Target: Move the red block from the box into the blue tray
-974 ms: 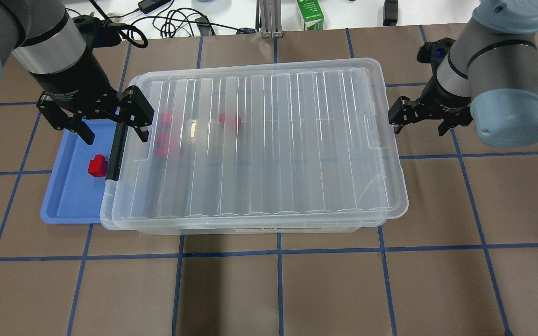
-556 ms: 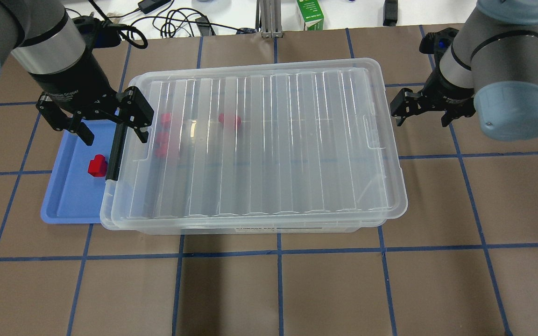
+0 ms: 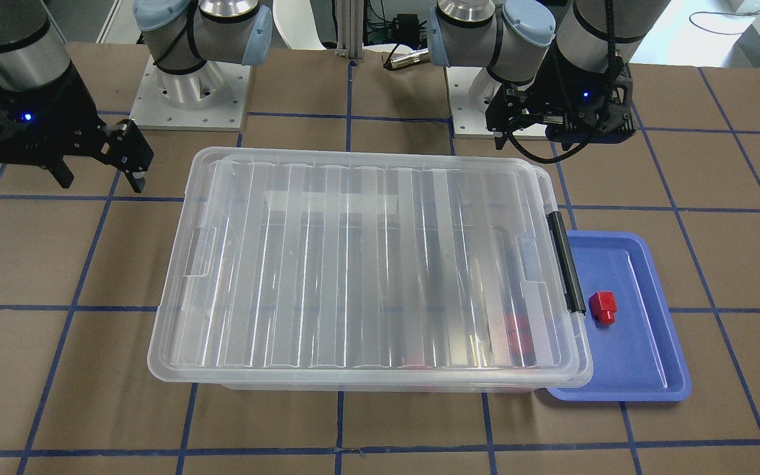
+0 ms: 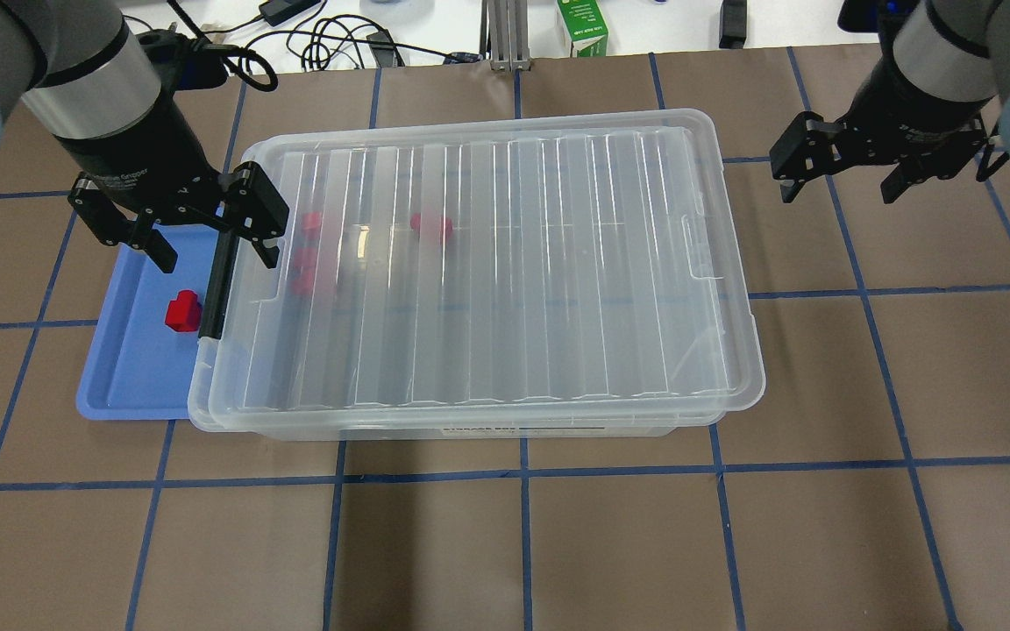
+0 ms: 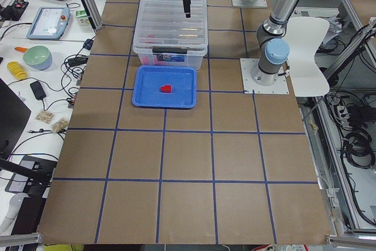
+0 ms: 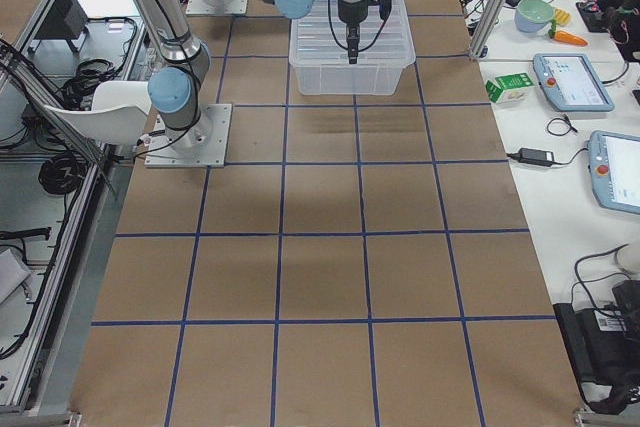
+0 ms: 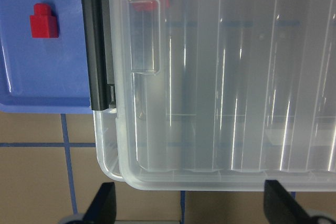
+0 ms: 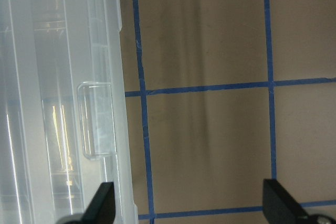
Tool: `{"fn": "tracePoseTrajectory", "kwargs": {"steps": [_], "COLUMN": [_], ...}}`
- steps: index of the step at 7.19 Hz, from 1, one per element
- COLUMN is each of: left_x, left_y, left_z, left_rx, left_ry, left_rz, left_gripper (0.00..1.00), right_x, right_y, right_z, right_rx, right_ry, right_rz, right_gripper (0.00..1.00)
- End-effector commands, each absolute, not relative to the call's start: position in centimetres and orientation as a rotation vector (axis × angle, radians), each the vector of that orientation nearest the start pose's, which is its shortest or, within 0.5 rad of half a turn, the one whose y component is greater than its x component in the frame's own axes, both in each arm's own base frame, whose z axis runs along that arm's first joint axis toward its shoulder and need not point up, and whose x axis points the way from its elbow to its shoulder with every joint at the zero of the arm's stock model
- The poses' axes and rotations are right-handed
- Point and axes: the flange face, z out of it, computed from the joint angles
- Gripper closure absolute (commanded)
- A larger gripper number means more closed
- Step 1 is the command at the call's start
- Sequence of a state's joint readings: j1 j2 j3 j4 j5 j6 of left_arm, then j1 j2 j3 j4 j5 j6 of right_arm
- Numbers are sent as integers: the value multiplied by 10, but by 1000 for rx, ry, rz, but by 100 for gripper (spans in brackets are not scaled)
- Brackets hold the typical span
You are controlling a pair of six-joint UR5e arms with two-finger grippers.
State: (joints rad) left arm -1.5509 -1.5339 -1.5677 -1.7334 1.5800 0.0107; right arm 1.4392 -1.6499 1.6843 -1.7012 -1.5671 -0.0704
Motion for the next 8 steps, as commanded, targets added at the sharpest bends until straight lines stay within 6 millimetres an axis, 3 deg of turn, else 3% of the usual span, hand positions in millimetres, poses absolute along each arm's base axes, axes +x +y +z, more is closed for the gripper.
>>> {"fn": "tracePoseTrajectory", "kwargs": {"steps": [1, 2, 5, 8], "left_x": [-123, -123, -123, -123], "left_y": [-465, -464, -463, -463], "left_z": [493, 493, 494, 493], "left_rx": [-14, -14, -14, -13], "left_ry": [3129, 3129, 3129, 3127], "left_rz": [188, 188, 185, 190], "left_gripper": [0, 0, 0, 0], "right_x": [73, 79, 147, 155], "right_y": [-455, -457, -460, -488], "right_z": [507, 505, 504, 508], "right_rx": [119, 109, 175, 173], "right_ry": [3172, 3149, 3090, 3105], "right_rz": [-156, -156, -176, -176], "right_gripper": [0, 0, 0, 0]}}
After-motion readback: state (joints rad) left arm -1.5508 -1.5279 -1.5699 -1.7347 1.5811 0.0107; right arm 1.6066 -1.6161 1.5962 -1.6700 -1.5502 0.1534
